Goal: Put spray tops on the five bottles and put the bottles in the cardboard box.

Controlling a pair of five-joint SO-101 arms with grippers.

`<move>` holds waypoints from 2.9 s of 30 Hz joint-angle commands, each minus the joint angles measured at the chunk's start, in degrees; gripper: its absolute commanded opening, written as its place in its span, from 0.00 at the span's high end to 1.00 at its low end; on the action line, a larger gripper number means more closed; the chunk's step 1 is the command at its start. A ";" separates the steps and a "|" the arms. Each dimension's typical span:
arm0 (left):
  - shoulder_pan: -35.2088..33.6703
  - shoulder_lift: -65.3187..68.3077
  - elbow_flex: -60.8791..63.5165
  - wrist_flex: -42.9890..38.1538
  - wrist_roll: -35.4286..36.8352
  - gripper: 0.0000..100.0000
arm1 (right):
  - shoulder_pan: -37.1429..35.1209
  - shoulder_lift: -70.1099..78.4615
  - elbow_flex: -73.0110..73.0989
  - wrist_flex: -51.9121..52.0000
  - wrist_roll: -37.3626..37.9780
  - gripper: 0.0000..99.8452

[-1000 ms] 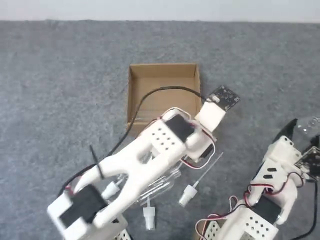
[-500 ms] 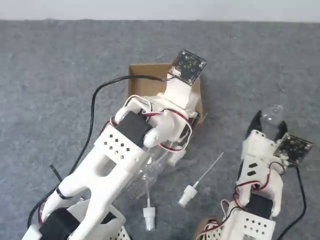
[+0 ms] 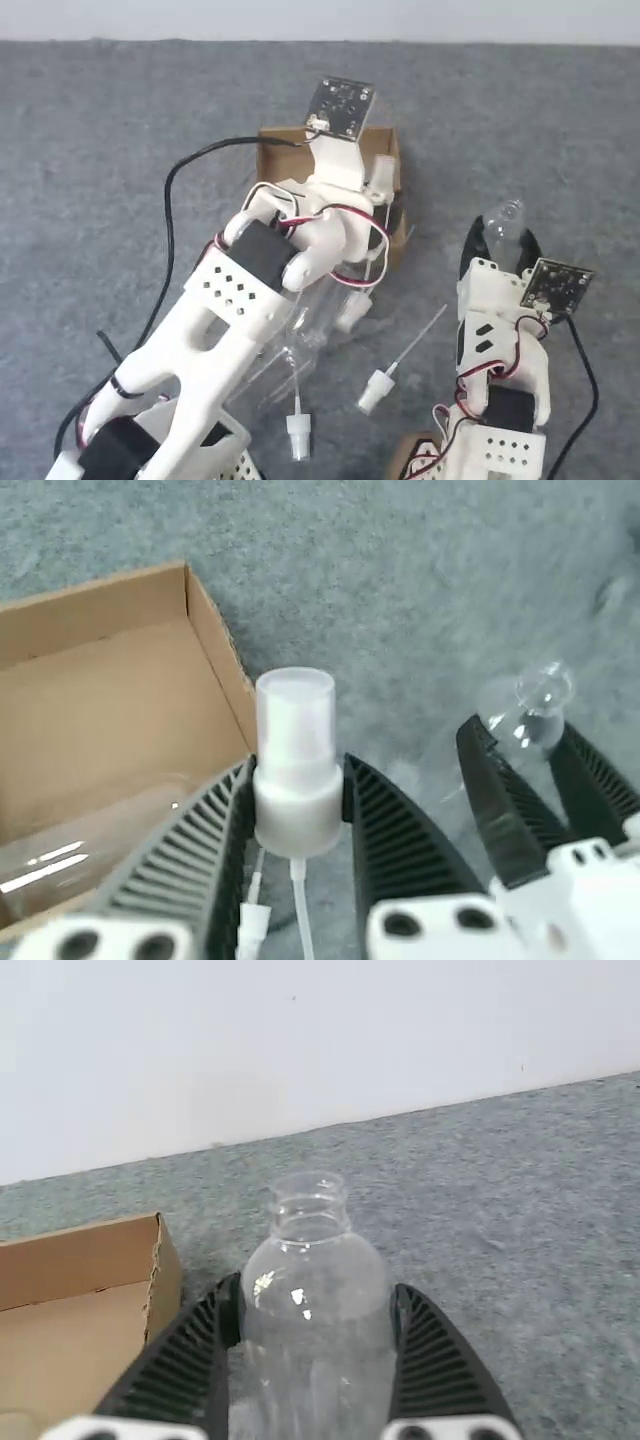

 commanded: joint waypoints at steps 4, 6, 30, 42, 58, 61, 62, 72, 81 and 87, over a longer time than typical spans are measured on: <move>-0.44 -3.34 -0.92 -2.55 5.10 0.99 | -4.18 -1.19 -1.93 0.04 0.79 0.98; -0.53 -3.34 -0.92 -3.16 5.10 0.99 | -6.29 -1.19 -1.05 0.04 0.88 0.98; -11.87 -19.52 8.40 -11.25 8.35 0.99 | -7.60 -1.19 -19.60 27.30 0.53 0.99; -12.66 -29.01 14.55 -12.48 8.35 0.99 | -14.99 -1.27 -24.35 32.75 0.53 0.99; -16.53 -33.58 17.89 -16.09 15.30 0.99 | -37.05 -1.27 -17.58 34.59 0.97 0.99; -18.02 -33.67 18.95 -20.31 17.58 0.99 | -37.23 -1.27 -17.41 34.59 0.97 0.99; -18.02 -33.67 19.30 -21.54 18.02 0.99 | -37.23 -1.27 -17.41 34.51 0.97 0.99; -15.65 -33.32 23.60 -30.33 22.42 0.99 | -37.05 -1.27 -9.58 24.57 8.97 0.99; -12.31 -33.32 25.10 -30.24 22.33 0.99 | -37.05 -1.27 -9.32 24.31 9.49 0.99; -12.31 -33.32 27.21 -30.33 22.24 0.99 | -36.09 -1.27 -9.41 24.04 9.32 0.99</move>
